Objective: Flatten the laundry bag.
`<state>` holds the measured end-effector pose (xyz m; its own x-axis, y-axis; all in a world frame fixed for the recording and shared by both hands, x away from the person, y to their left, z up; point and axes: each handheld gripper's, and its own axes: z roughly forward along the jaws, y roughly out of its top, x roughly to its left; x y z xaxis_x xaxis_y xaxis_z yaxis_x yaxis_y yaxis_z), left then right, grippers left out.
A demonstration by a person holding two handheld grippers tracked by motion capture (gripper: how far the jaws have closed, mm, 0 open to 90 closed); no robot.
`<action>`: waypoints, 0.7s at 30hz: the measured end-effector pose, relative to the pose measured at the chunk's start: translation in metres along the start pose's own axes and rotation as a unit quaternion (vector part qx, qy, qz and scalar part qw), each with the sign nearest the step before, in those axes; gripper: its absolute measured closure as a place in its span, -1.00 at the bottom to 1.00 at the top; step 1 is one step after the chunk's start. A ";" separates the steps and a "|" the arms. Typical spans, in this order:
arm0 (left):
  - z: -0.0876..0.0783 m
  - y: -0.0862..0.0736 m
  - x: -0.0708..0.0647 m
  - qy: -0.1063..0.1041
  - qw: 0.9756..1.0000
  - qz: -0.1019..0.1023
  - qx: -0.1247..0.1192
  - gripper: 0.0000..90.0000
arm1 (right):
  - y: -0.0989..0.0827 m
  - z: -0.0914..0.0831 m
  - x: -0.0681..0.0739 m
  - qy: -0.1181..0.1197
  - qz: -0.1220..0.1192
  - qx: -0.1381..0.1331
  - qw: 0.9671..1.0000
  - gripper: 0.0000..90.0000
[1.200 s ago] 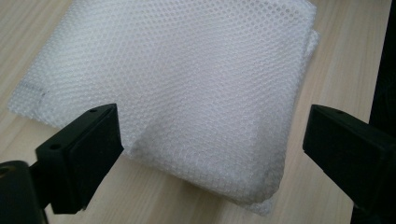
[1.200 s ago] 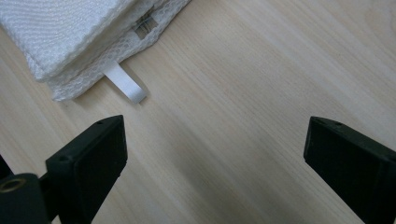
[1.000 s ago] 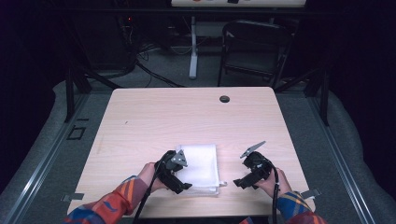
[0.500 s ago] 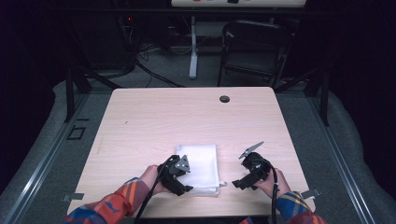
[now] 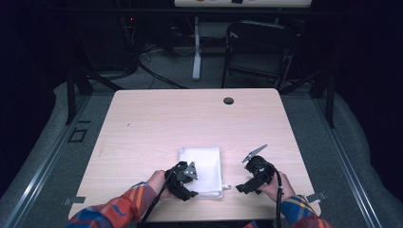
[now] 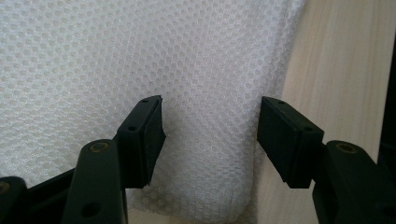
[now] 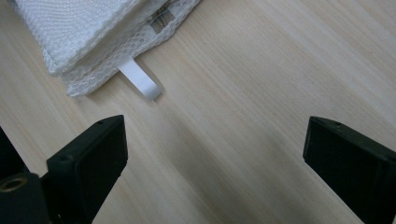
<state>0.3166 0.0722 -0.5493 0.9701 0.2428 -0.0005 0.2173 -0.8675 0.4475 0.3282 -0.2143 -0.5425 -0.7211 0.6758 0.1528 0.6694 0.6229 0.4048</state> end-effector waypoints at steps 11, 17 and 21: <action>0.003 0.000 0.000 0.015 1.000 0.006 0.003 0.08 | 0.000 0.002 0.001 -0.004 0.000 0.001 1.000 -0.86; 0.002 -0.002 0.003 0.019 1.000 -0.004 -0.003 0.27 | 0.000 0.002 0.002 -0.001 0.000 0.000 1.000 -0.86; 0.002 -0.002 0.005 0.021 1.000 -0.006 -0.003 0.41 | 0.001 0.002 0.002 -0.004 -0.002 0.003 1.000 -0.86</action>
<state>0.3212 0.0738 -0.5521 0.9621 0.2710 0.0309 0.2283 -0.8621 0.4523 0.3275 -0.2118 -0.5438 -0.7229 0.6758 0.1439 0.6670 0.6283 0.4004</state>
